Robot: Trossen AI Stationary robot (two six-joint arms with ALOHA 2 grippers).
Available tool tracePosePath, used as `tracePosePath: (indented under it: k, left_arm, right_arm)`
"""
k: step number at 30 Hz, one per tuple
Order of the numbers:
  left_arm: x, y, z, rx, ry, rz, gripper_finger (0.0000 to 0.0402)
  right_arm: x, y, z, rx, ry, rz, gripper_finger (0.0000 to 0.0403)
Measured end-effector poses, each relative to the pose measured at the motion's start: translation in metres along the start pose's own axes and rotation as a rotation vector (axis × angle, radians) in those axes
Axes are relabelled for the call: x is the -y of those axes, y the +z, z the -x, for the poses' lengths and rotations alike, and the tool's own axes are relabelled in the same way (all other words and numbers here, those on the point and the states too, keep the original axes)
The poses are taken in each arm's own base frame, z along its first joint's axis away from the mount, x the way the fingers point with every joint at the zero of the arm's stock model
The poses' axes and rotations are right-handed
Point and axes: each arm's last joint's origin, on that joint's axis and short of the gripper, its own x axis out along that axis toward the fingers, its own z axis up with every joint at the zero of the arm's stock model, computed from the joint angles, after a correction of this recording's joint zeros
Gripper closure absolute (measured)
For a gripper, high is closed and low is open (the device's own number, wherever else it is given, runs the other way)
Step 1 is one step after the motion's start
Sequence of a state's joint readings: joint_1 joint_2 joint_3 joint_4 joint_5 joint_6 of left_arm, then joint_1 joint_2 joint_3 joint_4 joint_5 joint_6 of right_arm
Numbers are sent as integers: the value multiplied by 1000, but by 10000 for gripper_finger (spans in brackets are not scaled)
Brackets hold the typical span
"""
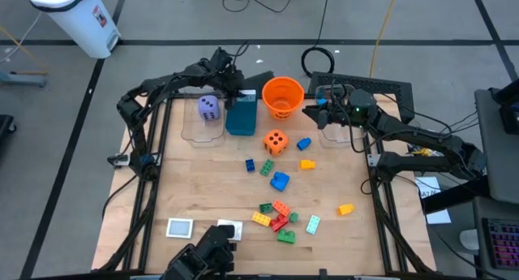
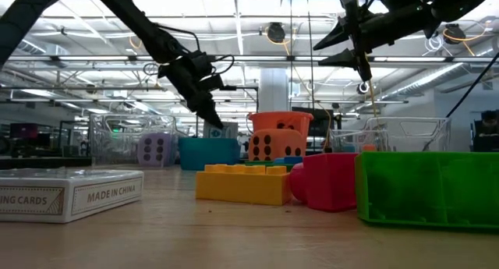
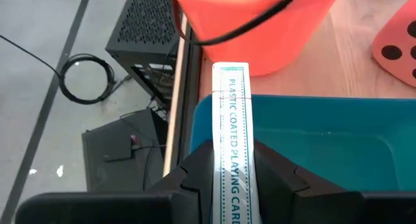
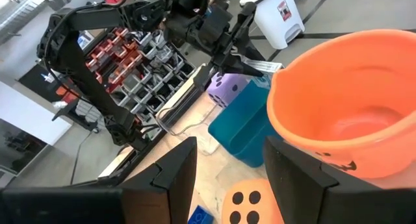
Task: Pick & Place Toys
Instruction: Put the blue deck of cards into the blue bin
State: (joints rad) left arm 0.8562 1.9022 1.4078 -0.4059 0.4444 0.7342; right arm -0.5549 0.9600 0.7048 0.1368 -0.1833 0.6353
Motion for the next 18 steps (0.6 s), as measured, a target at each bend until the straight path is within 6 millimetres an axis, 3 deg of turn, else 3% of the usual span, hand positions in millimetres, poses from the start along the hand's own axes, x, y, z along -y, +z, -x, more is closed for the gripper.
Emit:
tracePosePath:
  k: [18]
  left_arm:
    - [0, -15, -20, -7, -78, 39, 309]
  right_arm:
    - [2, -1, -1, -13, -17, 5, 234]
